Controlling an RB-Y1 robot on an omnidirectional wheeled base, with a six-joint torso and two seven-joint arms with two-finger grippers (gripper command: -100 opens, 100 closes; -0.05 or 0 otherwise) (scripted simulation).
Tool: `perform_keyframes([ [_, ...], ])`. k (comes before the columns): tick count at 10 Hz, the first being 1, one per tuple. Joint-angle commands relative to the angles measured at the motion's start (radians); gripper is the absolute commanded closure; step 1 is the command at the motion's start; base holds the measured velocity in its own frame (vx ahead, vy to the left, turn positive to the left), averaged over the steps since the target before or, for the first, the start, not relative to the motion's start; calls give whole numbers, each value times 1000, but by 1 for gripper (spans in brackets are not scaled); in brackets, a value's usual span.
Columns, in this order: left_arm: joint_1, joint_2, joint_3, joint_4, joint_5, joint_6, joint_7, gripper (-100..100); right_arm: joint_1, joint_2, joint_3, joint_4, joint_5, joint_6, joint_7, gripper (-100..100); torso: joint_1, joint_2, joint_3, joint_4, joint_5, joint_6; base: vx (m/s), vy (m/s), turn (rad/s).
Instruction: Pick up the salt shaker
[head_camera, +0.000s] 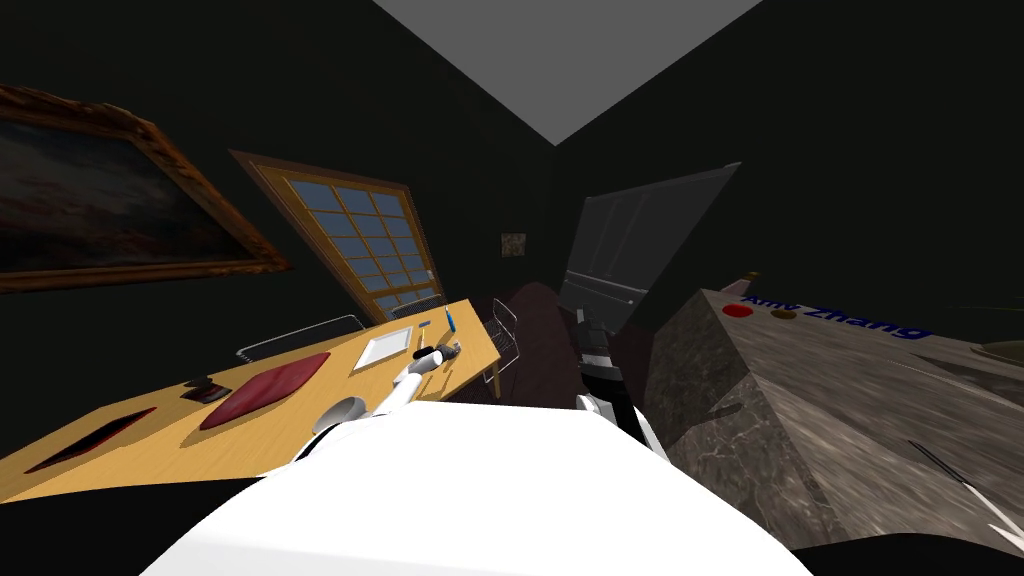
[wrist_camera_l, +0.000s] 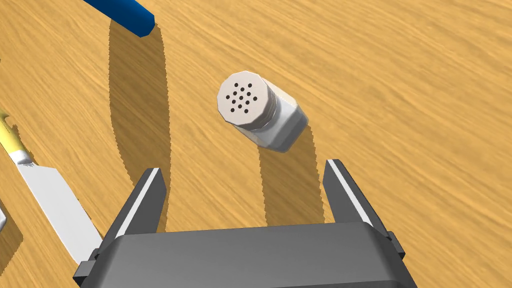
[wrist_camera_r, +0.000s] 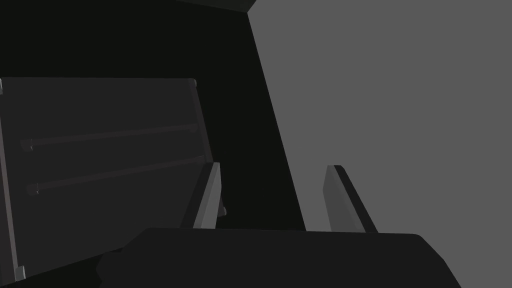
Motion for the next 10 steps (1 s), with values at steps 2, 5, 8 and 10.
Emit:
perform_keyframes([
  [2,-35,5,17,51,9,16,27,-100,0,0,0,0,0,0,0,0,0,0,0,0,0,0,47,-36,-16],
  [5,-42,4,21,57,8,21,35,0,0,0,0,0,0,0,0,0,1,1,0,0,0,0,32,-19,-8],
  [8,-62,-2,38,113,1,-20,35,-100,0,0,0,0,0,0,0,0,5,4,2,1,1,0,-5,32,-84],
  [10,-77,-7,50,155,-4,-51,35,-100,0,0,0,0,0,0,0,0,5,3,2,1,1,0,0,40,-76],
])
